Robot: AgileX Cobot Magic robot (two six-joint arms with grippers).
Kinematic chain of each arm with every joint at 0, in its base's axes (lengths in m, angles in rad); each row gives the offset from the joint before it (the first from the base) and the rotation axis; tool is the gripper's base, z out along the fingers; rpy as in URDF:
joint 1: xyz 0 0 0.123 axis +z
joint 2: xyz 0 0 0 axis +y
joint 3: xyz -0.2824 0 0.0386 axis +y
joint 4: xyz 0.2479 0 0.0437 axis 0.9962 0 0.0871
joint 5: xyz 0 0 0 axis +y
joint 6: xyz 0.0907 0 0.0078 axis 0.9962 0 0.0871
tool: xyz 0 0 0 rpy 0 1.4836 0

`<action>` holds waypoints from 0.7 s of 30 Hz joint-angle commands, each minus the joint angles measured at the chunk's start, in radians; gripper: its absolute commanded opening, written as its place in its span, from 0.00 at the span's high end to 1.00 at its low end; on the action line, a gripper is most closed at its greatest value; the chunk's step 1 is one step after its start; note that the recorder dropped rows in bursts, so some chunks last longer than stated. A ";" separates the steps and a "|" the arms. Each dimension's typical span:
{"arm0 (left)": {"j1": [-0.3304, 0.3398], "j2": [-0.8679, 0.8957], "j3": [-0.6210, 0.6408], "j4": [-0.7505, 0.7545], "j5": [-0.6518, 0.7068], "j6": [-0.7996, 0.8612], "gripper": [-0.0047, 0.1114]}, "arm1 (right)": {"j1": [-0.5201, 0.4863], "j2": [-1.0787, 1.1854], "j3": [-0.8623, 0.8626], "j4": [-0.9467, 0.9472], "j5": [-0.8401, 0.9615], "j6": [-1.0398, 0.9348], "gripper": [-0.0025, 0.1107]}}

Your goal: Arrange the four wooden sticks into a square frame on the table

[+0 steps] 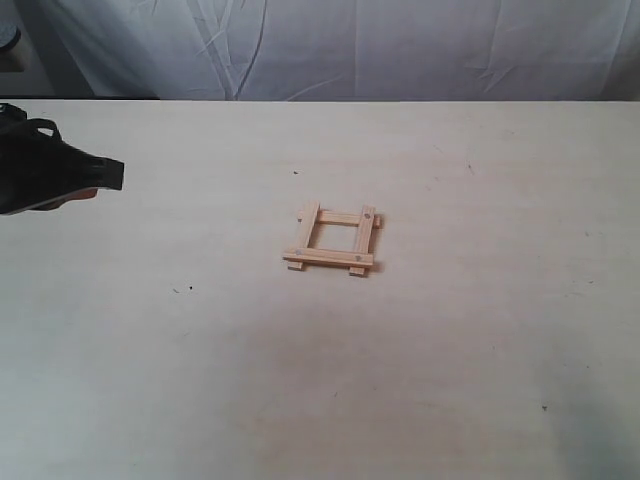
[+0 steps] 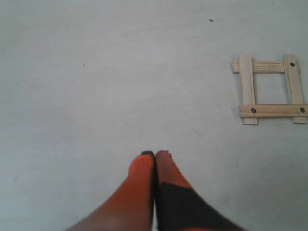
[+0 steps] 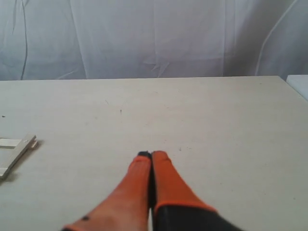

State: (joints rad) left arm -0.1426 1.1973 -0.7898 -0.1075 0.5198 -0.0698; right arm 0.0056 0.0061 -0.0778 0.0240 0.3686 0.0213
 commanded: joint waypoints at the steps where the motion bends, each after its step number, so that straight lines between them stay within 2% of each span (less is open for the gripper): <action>1: -0.007 -0.009 0.005 -0.004 -0.014 0.002 0.96 | -0.006 -0.006 0.005 -0.040 0.005 0.048 0.99; 5: -0.007 -0.009 0.005 -0.004 -0.014 0.002 0.96 | -0.006 -0.006 0.005 -0.041 0.045 0.043 0.99; 21: -0.007 -0.009 0.005 -0.004 -0.017 0.002 0.96 | -0.006 -0.006 0.078 -0.015 -0.005 -0.009 0.99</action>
State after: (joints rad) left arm -0.1426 1.1973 -0.7898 -0.1075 0.5140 -0.0698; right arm 0.0056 0.0061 -0.0042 0.0074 0.3835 0.0333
